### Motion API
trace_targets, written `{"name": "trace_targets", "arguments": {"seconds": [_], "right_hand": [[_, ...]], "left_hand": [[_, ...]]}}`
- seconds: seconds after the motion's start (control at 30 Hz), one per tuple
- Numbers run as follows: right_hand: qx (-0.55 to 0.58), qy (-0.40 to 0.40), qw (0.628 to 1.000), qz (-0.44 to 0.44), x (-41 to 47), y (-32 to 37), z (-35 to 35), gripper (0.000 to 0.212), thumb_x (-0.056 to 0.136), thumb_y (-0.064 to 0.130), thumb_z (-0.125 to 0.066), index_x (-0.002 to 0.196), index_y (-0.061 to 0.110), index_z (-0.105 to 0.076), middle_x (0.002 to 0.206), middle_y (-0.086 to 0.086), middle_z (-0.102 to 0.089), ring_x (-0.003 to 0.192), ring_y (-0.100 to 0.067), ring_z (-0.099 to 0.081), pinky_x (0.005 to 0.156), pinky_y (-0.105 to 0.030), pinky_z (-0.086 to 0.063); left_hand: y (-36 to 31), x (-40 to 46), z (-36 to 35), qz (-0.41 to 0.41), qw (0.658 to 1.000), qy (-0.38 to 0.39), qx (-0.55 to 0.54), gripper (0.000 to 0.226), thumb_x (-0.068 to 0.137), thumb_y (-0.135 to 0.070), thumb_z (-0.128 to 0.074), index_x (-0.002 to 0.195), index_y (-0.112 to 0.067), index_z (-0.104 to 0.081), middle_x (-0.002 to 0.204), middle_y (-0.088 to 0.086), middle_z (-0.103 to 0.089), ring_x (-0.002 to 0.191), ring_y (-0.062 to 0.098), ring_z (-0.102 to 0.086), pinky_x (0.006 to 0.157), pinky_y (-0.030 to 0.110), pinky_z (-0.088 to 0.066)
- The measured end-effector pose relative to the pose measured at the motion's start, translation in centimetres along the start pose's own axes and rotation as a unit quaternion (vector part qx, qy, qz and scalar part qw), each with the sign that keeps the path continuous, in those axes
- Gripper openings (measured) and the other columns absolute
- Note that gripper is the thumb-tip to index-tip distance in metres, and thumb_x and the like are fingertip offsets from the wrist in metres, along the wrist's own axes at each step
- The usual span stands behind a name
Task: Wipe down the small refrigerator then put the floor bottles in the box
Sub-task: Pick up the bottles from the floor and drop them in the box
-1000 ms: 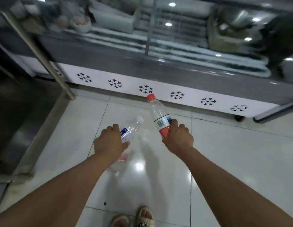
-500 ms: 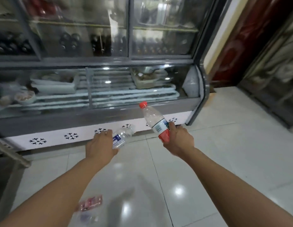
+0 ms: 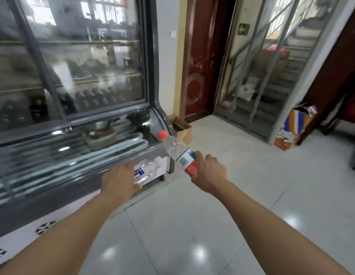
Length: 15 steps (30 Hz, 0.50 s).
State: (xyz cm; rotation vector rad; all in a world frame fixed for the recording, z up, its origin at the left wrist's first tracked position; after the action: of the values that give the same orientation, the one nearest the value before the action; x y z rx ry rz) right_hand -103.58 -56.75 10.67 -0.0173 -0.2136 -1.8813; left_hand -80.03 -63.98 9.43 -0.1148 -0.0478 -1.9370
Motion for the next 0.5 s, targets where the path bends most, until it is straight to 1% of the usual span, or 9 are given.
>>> {"name": "trace_targets", "arguments": {"seconds": [0.1,0.17,0.23,0.37,0.5], "right_hand": [[0.002,0.002,1.000,-0.020,2.4,-7.3,1.0,0.065,0.079,0.037,-0.062,0.134,0.024,-0.030,0.113,-0.008,-0.051,0.105,-0.028,-0.050,0.070,-0.034,-0.038],[-0.004,0.009,1.000,-0.030,4.0,-11.9,1.7,0.066,0.079,0.037,-0.063,0.135,0.025,-0.029,0.113,-0.008,-0.051,0.105,-0.027,-0.050,0.070,-0.034,-0.038],[-0.008,0.011,0.999,-0.038,5.5,-16.2,2.5,0.068,0.079,0.037,-0.064,0.135,0.025,-0.028,0.113,-0.008,-0.051,0.105,-0.027,-0.050,0.070,-0.033,-0.038],[-0.012,0.010,0.998,-0.061,9.0,-23.4,3.9,0.069,0.079,0.037,-0.064,0.136,0.025,-0.027,0.114,-0.008,-0.051,0.105,-0.026,-0.050,0.070,-0.033,-0.039],[-0.022,0.012,0.997,-0.076,13.3,-28.9,3.8,0.067,0.079,0.036,-0.063,0.135,0.024,-0.028,0.114,-0.008,-0.051,0.105,-0.027,-0.050,0.069,-0.032,-0.039]], "left_hand": [[-7.6,3.4,-0.6,-0.021,1.000,0.002,0.015,0.051,0.080,-0.049,-0.059,0.122,-0.023,-0.044,0.117,-0.001,-0.055,0.109,0.018,-0.053,0.074,0.031,-0.039],[-12.5,5.4,-0.7,-0.041,0.999,0.001,0.013,0.050,0.080,-0.047,-0.059,0.122,-0.024,-0.044,0.117,-0.002,-0.056,0.108,0.018,-0.053,0.073,0.031,-0.037],[-16.9,7.5,-0.6,-0.057,0.998,-0.006,0.006,0.050,0.080,-0.046,-0.060,0.123,-0.025,-0.043,0.118,-0.003,-0.056,0.107,0.018,-0.054,0.075,0.031,-0.039],[-23.9,12.1,-0.5,-0.088,0.996,-0.011,0.004,0.053,0.078,-0.046,-0.063,0.123,-0.025,-0.042,0.118,-0.003,-0.057,0.107,0.019,-0.054,0.080,0.033,-0.043],[-28.8,17.8,-1.3,-0.110,0.994,-0.016,0.020,0.057,0.078,-0.049,-0.063,0.124,-0.025,-0.040,0.119,-0.002,-0.057,0.107,0.018,-0.054,0.074,0.031,-0.040]]}}
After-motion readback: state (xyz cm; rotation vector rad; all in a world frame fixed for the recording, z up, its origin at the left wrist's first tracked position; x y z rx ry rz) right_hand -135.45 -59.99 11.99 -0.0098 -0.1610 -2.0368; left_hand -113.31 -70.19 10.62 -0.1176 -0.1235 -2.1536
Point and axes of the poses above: each hand's wrist, its own x-axis towards the middle knuckle, its own z-axis out of the back of the hand, y = z × x, the point moved 7 cm from there along x, towards the middle knuckle
